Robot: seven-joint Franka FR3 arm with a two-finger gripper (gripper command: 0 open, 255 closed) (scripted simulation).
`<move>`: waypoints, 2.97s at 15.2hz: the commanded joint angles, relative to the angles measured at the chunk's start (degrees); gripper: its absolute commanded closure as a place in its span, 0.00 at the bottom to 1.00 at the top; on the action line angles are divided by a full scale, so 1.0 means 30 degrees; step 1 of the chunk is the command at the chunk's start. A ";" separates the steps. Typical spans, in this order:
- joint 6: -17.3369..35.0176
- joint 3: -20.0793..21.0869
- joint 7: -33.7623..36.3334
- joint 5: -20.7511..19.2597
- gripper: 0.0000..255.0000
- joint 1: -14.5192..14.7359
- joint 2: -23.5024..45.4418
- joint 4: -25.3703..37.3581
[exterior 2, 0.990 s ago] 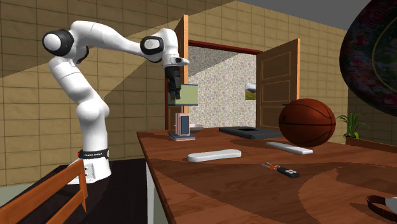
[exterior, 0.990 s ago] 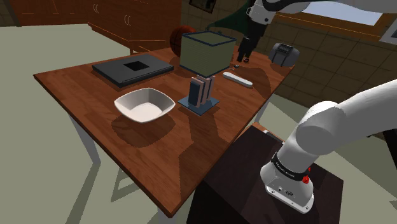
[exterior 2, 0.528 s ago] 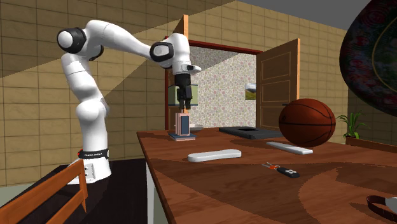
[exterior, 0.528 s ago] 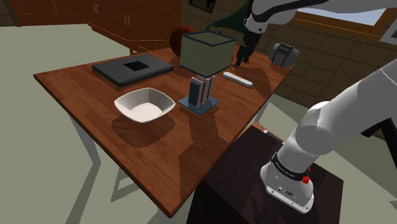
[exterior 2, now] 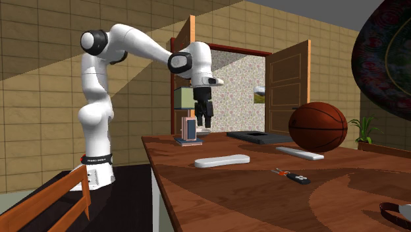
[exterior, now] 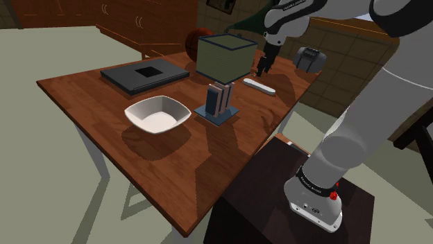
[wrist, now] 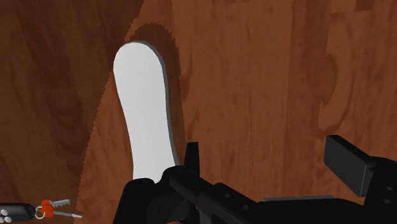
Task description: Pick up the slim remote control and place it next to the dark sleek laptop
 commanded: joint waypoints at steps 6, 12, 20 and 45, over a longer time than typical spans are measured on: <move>0.0354 -0.0741 -0.3238 0.3112 0.00 -0.1371 0.5684 0.3901; 0.0513 -0.0452 -0.4540 0.4581 0.00 -0.2628 0.8610 0.5974; 0.1650 -0.0207 -0.4841 0.5058 0.00 -0.2768 0.9308 0.5445; -0.0414 -0.0604 -0.4285 0.4234 1.00 -0.2516 0.8108 0.6471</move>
